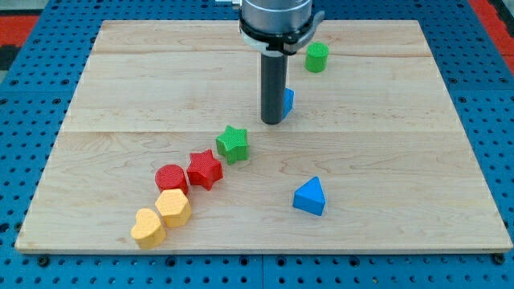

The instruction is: Move the green star towards top

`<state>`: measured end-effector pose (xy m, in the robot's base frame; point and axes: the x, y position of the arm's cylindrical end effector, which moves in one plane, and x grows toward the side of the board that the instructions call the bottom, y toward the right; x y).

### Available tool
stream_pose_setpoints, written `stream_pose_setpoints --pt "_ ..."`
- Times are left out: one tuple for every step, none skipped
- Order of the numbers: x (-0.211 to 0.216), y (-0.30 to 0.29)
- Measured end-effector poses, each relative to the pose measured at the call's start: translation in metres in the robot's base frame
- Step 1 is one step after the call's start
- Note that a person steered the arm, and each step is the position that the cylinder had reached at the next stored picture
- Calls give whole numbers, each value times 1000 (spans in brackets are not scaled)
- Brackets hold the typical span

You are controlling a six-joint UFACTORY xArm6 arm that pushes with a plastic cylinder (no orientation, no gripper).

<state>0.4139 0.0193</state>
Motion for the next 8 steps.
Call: stream_pose_setpoints --pt "-22 23" --pt "23 26" --pt "63 10" --pt "99 -30" --pt "93 -74" --pt "47 -89" --pt "82 -75" --pt "86 -50"
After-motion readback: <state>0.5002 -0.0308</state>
